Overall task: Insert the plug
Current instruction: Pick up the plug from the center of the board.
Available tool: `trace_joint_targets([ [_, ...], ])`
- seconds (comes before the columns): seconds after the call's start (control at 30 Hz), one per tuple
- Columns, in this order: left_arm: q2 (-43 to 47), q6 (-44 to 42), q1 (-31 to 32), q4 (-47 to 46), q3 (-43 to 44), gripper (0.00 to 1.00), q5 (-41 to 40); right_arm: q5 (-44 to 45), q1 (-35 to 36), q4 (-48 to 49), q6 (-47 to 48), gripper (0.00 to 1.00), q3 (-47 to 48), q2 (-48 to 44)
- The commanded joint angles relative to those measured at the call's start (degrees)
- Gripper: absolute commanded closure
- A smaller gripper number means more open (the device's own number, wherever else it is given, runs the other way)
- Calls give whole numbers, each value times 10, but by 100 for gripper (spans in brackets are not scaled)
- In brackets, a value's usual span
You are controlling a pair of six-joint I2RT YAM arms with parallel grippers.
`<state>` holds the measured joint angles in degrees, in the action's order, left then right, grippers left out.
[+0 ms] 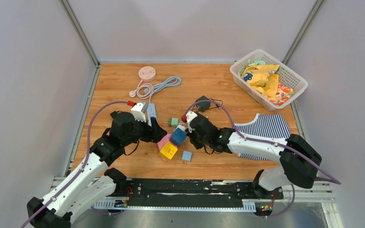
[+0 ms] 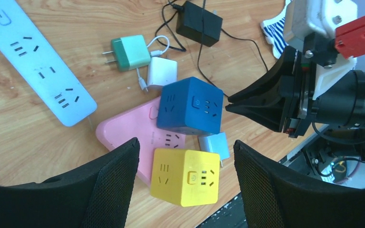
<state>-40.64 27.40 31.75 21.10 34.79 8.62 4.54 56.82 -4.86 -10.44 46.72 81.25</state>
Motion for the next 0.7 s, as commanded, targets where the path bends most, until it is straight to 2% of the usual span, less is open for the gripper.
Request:
trace_joint_targets([
  [0.0, 8, -11, 2, -23, -2, 26, 42, 18, -7, -47, -39, 83, -14, -42],
  [0.1, 9, -10, 2, -20, -1, 25, 28, 36, -7, -45, -54, 77, -18, -49],
  [0.27, 10, -8, 2, 3, -7, 22, -11, 30, -7, -47, -143, 54, -11, -18],
  [0.33, 11, -10, 2, 2, -11, 22, -20, 28, -7, -47, -145, 48, 4, -5],
  [0.57, -9, 30, 2, -21, -17, 25, -63, 77, -42, -41, -84, 44, 67, -11],
  [0.67, -40, 36, 2, -30, -4, 26, -81, 70, -69, 11, -62, 45, 71, -11],
])
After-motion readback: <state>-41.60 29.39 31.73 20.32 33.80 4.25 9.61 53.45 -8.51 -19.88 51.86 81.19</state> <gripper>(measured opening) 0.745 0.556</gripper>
